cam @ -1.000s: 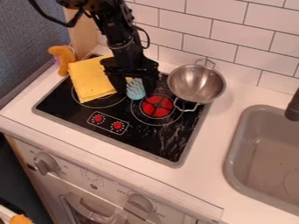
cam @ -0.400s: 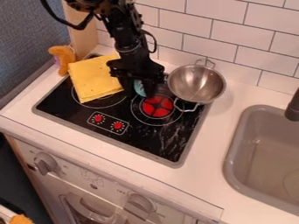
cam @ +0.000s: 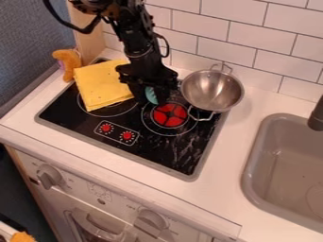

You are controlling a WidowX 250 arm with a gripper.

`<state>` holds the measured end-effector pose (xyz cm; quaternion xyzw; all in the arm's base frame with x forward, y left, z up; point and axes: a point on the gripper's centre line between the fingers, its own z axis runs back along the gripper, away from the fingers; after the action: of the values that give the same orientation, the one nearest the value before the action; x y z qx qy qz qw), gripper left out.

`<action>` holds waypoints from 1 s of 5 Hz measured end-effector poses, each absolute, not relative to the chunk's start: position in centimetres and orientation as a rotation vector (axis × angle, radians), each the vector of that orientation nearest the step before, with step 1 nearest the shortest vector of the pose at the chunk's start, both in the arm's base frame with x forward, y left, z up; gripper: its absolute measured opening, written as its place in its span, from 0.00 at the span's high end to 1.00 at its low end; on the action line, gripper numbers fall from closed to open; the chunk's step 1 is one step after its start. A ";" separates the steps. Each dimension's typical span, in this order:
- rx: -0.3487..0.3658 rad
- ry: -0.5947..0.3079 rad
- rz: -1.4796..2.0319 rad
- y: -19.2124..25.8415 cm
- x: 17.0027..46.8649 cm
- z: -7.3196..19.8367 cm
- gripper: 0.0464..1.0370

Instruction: Move the blue brush to the bottom left burner

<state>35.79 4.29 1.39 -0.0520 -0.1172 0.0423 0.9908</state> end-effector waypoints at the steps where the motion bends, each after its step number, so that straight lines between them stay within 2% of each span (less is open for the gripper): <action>1: -0.114 -0.229 0.057 3.9 35.2 1.7 0.47; 3: -0.103 -0.342 0.080 4.3 34.2 6.9 0.47; 4: -0.114 -0.383 0.172 4.1 32.6 8.7 0.47; 5: -0.138 -0.387 0.343 3.2 31.0 9.1 0.47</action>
<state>30.98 3.25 9.09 -0.0679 -0.1910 0.1694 0.9645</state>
